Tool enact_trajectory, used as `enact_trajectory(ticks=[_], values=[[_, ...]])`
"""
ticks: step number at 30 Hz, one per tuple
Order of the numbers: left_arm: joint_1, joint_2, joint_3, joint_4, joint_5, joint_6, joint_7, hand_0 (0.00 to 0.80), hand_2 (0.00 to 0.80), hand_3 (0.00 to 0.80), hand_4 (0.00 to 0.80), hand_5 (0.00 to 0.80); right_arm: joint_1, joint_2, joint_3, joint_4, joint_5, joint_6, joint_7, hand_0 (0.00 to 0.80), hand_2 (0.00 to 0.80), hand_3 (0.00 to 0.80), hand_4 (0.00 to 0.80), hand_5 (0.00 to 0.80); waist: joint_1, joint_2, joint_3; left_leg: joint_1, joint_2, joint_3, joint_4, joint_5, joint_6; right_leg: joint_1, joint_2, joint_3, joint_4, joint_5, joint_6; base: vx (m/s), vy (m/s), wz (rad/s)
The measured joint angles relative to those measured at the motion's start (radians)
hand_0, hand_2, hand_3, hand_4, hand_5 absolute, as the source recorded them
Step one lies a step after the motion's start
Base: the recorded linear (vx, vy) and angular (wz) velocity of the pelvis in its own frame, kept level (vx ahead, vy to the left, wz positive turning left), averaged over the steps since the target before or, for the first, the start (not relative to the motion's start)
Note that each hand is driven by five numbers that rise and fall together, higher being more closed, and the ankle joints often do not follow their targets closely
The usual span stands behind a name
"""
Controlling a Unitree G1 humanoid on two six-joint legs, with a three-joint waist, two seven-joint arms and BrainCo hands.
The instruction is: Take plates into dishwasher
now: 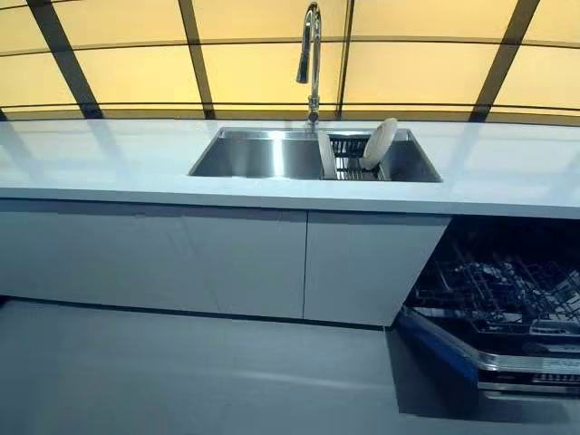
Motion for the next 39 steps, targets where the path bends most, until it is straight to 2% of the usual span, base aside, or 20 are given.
enact_trajectory(ticks=[3, 6, 21, 29, 39], values=[[0.011, 0.002, 0.028, 0.000, -0.010, -0.001, 0.050, 0.000, 0.000, 0.000, 0.000, 0.000, 0.003, 0.000, 0.000, 0.000, -0.008, -0.002, 0.019, 0.000, 0.000, 0.000, 0.000, 0.000, -0.001, 0.000, -0.001, 0.013, -0.001, -0.006, -0.004, 0.000, 0.000, 0.013, 0.000, -0.008, -0.004, -0.003, 0.002, 0.027, -0.018, 0.07], [0.013, 0.004, 0.048, -0.001, -0.046, 0.034, 0.021, 0.000, 0.000, 0.000, 0.000, 0.000, 0.004, 0.001, 0.000, 0.004, -0.008, -0.002, 0.026, 0.000, 0.000, 0.000, 0.000, 0.000, 0.000, 0.001, -0.001, 0.011, 0.000, -0.014, -0.004, -0.003, 0.005, 0.014, -0.002, -0.019, -0.004, -0.003, 0.003, 0.022, -0.025, 0.08], [0.022, -0.002, 0.044, -0.007, -0.031, 0.049, 0.004, 0.000, 0.000, 0.000, 0.000, 0.000, 0.004, 0.001, 0.003, 0.022, -0.009, -0.003, 0.024, 0.000, 0.000, 0.000, 0.000, 0.000, 0.000, 0.004, -0.005, 0.009, -0.002, -0.022, -0.003, 0.002, 0.000, 0.014, -0.003, -0.023, -0.004, -0.004, 0.000, 0.007, -0.002, 0.01], [0.022, -0.002, 0.044, -0.006, -0.032, 0.057, -0.004, 0.000, 0.000, 0.000, 0.000, 0.000, 0.004, 0.001, 0.004, 0.022, -0.030, -0.031, 0.021, 0.000, 0.000, 0.000, 0.000, 0.000, 0.000, 0.006, -0.014, 0.008, -0.002, -0.022, -0.004, 0.002, 0.000, 0.013, -0.002, -0.022, -0.003, -0.004, 0.000, 0.000, 0.000, 0.00], [0.005, -0.002, 0.044, -0.006, -0.040, 0.066, -0.004, 0.000, 0.000, 0.000, 0.000, 0.000, -0.015, 0.000, 0.004, 0.021, -0.051, -0.036, 0.009, 0.000, 0.000, 0.000, 0.000, 0.000, 0.000, 0.008, -0.011, 0.007, -0.002, -0.022, -0.004, 0.002, 0.000, 0.011, -0.002, -0.022, 0.001, -0.004, 0.000, 0.007, -0.007, 0.00]])
